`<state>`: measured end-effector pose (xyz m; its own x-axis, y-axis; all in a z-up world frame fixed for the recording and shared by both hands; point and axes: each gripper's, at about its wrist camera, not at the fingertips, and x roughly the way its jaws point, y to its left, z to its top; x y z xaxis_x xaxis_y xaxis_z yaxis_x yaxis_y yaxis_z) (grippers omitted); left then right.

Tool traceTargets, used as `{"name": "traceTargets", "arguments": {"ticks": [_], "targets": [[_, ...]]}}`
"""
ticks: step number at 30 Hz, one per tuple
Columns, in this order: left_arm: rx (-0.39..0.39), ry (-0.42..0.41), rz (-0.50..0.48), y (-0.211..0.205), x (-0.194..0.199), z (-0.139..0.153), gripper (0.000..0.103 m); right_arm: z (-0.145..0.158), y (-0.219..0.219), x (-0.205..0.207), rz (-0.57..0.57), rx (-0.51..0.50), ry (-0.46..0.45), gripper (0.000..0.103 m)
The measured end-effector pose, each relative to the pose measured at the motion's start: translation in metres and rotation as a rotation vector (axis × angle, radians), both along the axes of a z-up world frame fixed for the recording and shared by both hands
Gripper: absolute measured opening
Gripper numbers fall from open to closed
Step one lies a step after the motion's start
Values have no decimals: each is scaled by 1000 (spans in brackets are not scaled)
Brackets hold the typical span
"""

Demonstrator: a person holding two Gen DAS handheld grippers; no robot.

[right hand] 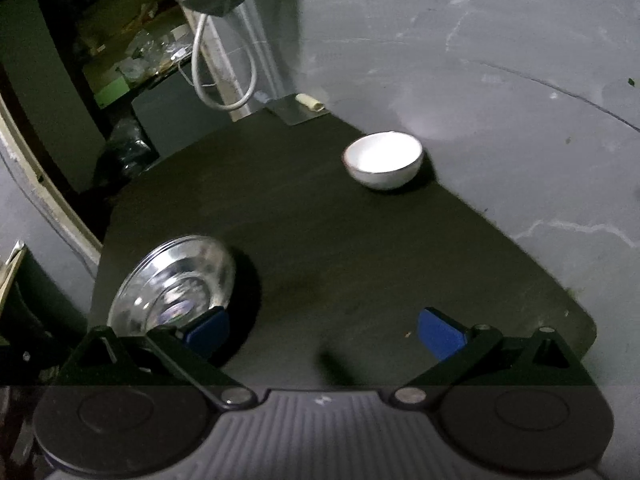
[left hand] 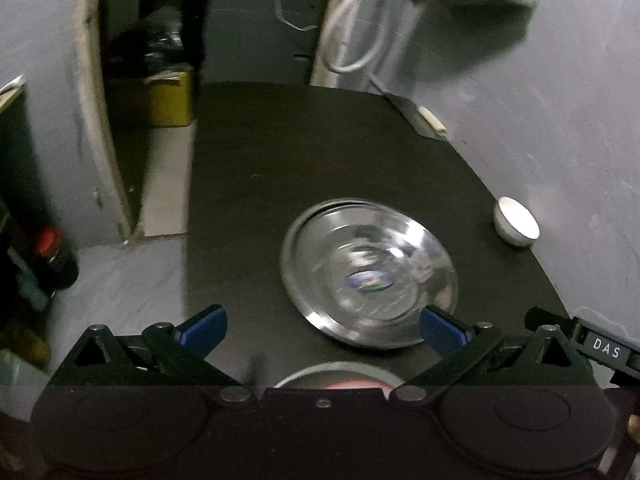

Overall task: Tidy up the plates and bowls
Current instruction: 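Withdraw both grippers from the pot toward the second white bowl, then close both grippers on the rim of the second white red-rimmed bowl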

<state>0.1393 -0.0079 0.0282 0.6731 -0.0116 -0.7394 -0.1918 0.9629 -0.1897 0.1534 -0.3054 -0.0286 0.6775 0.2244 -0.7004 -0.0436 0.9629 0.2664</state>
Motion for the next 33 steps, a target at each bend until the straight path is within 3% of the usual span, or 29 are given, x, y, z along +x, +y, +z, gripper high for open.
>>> {"name": "traceTargets", "arguments": {"ticks": [11, 21, 27, 33], "targets": [[65, 26, -181, -63, 126, -7, 102, -22, -43, 71, -88, 139, 39, 103], [53, 24, -320, -116, 231, -14, 102, -36, -57, 119, -196, 198, -35, 103], [43, 38, -392, -144, 275, -30, 102, -42, -64, 142, -242, 200, -65, 100], [26, 68, -428, -163, 299, -42, 102, -50, -62, 156, -231, 233, -56, 88]]}}
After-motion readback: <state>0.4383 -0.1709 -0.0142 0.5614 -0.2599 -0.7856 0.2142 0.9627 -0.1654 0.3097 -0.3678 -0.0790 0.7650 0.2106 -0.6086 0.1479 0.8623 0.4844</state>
